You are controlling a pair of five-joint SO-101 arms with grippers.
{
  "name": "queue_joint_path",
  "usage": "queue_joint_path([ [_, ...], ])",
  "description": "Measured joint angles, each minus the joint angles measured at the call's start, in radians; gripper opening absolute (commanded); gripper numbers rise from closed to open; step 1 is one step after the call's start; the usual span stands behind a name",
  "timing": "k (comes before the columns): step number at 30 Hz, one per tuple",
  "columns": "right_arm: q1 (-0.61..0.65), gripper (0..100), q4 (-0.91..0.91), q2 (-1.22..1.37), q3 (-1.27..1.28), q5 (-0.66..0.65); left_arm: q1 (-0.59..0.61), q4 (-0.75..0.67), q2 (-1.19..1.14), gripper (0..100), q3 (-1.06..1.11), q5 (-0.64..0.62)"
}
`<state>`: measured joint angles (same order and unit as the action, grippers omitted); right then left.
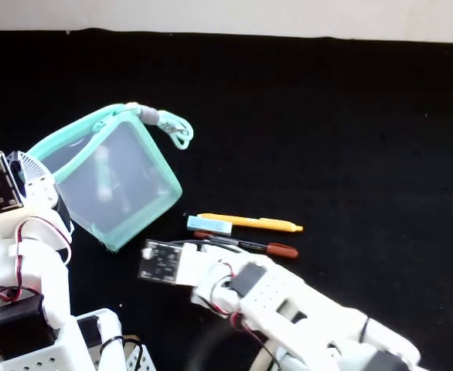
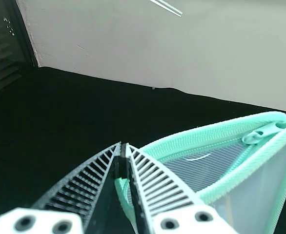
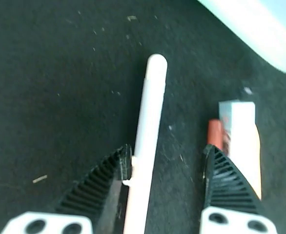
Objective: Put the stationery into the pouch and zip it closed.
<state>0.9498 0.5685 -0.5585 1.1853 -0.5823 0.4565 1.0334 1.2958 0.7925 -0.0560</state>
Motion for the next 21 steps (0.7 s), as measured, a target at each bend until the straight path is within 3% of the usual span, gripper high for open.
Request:
queue_joint_path([
  [15, 0.002, 23.7, -0.08, 0.387, -0.201, -0.002, 0.0, 0.002, 0.0, 1, 0.0, 0.002],
  [17, 0.002, 19.1, -0.08, 0.419, -0.222, -0.002, 0.0, 0.006, 0.0, 1, 0.0, 0.002],
  [20, 0.002, 0.0, -0.08, 0.463, -0.25, -0.002, 0.0, 0.006, 0.0, 1, 0.0, 0.002],
  [21, 0.002, 1.1, -0.08, 0.474, -0.258, -0.002, 0.0, 0.006, 0.0, 1, 0.0, 0.002],
])
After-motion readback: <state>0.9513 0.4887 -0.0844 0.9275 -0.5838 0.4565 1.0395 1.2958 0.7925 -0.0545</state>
